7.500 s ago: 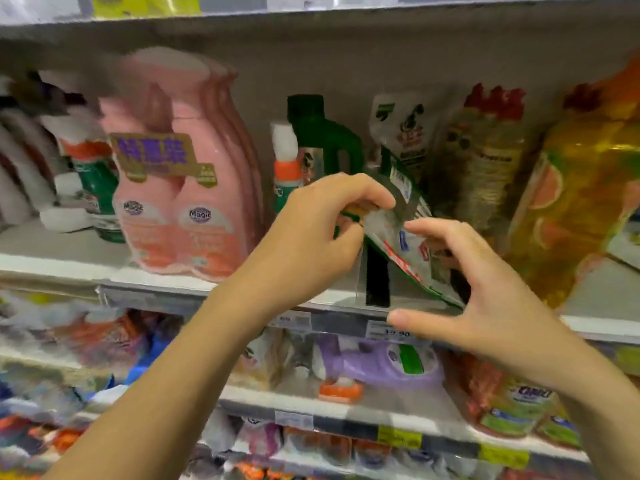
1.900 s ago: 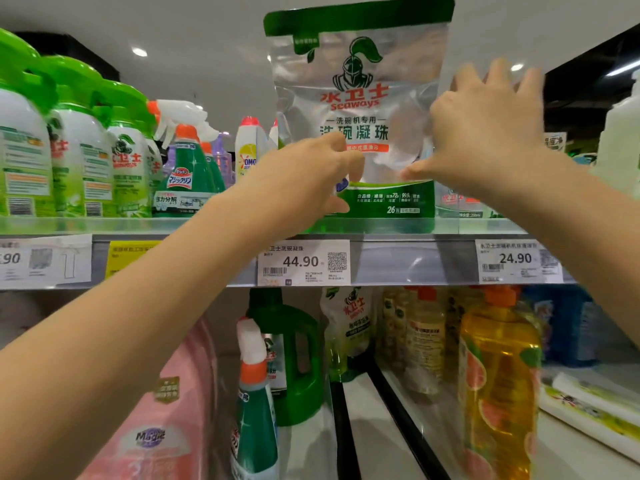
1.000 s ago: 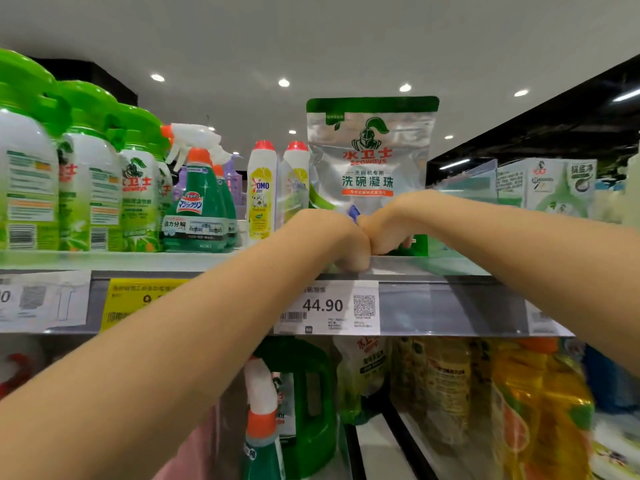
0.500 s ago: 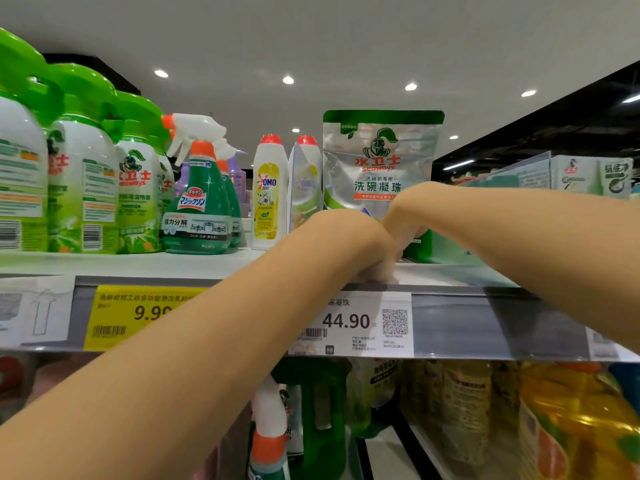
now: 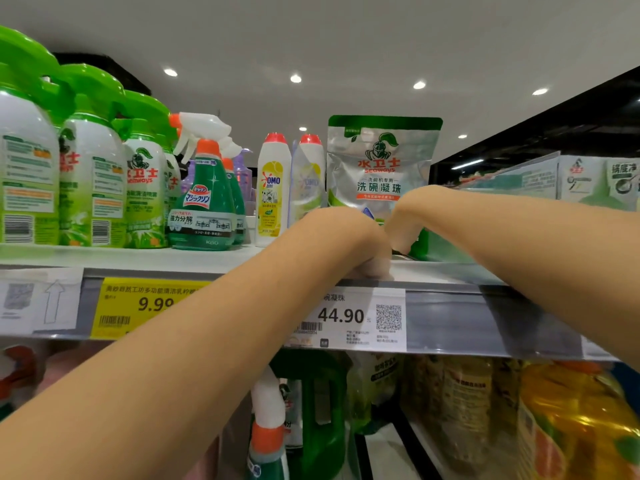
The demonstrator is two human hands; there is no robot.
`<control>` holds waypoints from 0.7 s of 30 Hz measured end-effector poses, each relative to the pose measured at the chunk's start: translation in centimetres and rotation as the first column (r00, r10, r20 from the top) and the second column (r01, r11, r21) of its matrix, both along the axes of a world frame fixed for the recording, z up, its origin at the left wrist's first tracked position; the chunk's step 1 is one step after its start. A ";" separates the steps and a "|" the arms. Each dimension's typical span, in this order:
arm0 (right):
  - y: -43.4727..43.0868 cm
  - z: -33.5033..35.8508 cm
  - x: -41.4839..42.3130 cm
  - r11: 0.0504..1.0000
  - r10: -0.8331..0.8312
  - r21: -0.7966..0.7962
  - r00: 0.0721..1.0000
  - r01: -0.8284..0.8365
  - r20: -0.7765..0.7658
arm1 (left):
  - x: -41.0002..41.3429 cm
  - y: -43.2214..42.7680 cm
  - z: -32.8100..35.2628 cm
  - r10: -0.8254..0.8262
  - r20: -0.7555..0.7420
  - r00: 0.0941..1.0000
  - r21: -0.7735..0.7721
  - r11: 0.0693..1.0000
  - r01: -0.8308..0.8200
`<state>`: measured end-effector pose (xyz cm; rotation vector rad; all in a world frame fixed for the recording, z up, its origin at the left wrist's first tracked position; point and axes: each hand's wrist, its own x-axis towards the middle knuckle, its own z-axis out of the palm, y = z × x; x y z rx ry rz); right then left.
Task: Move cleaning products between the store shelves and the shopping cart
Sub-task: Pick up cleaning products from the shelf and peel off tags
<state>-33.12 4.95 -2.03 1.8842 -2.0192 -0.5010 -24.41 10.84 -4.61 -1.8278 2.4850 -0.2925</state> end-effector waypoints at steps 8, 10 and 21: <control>7.5 1.6 0.2 0.899 0.407 -0.360 0.778 -0.249 0.478 | 1.3 0.7 0.3 -0.279 -0.286 0.917 -0.323 0.929 0.182; 9.9 1.1 -0.9 0.786 0.587 -0.558 0.608 -0.268 0.535 | 1.6 2.1 0.8 -0.436 -0.469 0.768 -0.515 0.842 0.163; 18.0 -8.7 -5.2 0.239 0.971 -0.927 0.045 -0.289 0.236 | 1.8 10.1 -6.4 -0.892 -0.353 0.284 -0.838 0.436 0.328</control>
